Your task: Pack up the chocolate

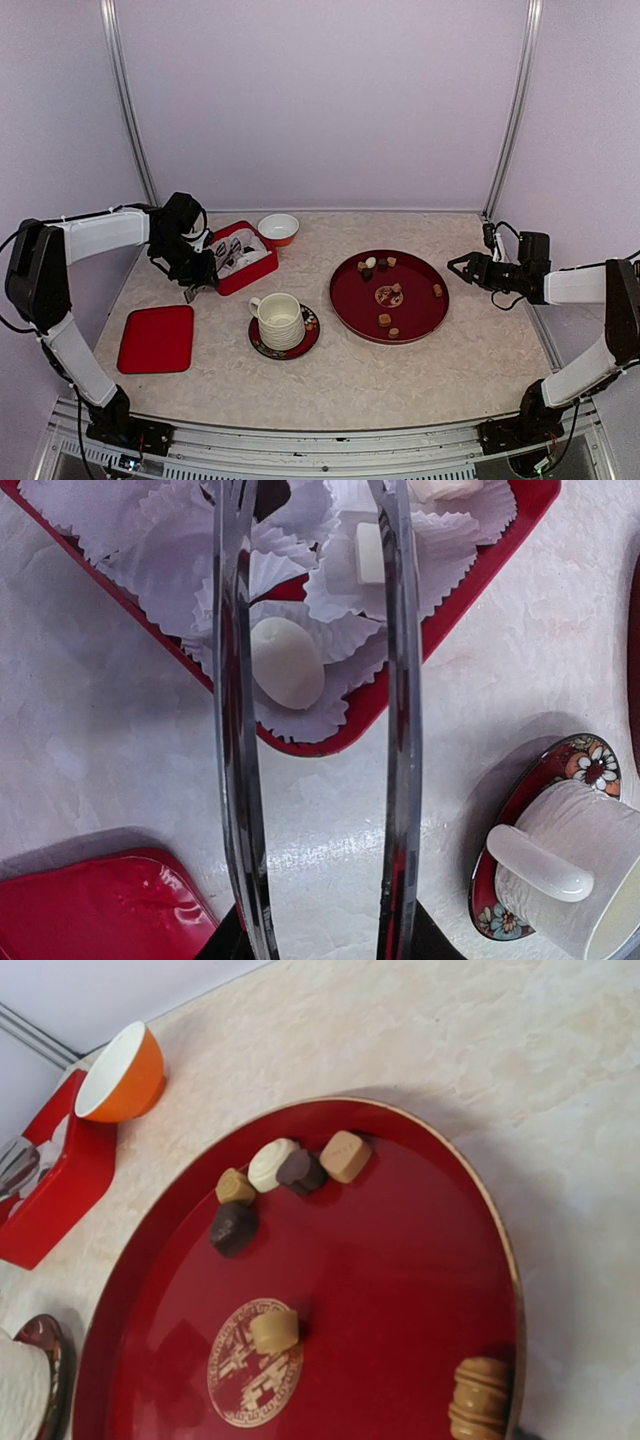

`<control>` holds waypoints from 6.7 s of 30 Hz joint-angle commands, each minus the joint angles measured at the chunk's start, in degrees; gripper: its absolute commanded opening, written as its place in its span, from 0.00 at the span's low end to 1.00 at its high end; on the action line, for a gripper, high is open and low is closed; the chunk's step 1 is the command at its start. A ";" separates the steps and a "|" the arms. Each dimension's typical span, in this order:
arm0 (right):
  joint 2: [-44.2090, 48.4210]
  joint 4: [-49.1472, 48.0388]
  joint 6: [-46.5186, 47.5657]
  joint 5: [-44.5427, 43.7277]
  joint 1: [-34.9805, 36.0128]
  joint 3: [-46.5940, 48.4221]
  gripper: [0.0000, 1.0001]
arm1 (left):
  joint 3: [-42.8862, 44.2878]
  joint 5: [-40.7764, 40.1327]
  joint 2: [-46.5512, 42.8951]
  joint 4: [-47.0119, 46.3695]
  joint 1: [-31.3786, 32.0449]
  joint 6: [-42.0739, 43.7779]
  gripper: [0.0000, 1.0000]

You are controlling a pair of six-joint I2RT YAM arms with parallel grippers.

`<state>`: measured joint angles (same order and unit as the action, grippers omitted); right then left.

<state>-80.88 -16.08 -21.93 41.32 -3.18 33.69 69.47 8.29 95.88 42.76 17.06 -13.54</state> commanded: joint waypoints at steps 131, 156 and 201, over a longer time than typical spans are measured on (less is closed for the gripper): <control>-21.67 2.10 6.01 -8.45 7.66 13.78 0.49 | 61.13 -16.57 48.18 20.87 37.70 2.16 0.33; -20.72 2.71 6.40 -9.06 7.66 13.29 0.48 | 54.47 -13.50 33.16 15.19 35.66 0.96 0.24; -22.26 -0.19 5.31 -3.15 8.72 13.48 0.43 | 0.52 -8.28 -6.32 10.80 2.63 -3.50 0.26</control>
<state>-103.35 -13.69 -16.36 36.34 4.82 47.40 70.85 1.02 88.18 52.88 19.97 -19.16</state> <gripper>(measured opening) 0.429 0.254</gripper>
